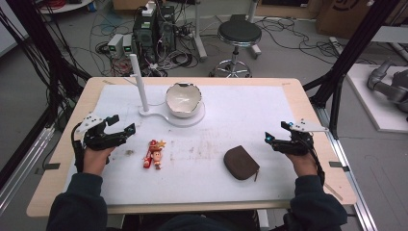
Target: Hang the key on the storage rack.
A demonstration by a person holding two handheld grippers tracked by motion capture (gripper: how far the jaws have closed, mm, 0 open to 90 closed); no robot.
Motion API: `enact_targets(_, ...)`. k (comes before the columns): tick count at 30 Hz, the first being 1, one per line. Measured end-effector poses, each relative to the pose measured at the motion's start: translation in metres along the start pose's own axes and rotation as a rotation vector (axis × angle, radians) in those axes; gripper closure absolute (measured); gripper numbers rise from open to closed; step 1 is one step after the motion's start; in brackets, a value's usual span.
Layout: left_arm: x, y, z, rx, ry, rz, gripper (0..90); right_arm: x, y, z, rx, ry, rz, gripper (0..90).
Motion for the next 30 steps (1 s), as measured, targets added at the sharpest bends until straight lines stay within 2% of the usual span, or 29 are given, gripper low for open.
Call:
enact_targets(20,0.004,0.007,0.002,-0.005,-0.026,-0.001,18.3,0.002,-0.001,0.000,0.003,-0.003,-0.011,20.4)
enact_targets(26,0.006,0.013,0.006,-0.011,-0.049,0.015,18.5,0.002,0.000,0.001,0.001,-0.009,-0.001,20.5)
enact_targets(30,0.008,0.021,0.009,-0.008,-0.087,0.035,20.4,0.001,-0.002,0.000,-0.002,-0.007,0.001,20.5)
Point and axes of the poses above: each handheld gripper's, and its own axes: x roughly forward along the jaws, z roughly out of its underside, y roughly to its right, the point moved 4 cm from there along x, roughly forward along the jaws, and after that the axes turned 5 degrees about z, right-handed, at the moved point
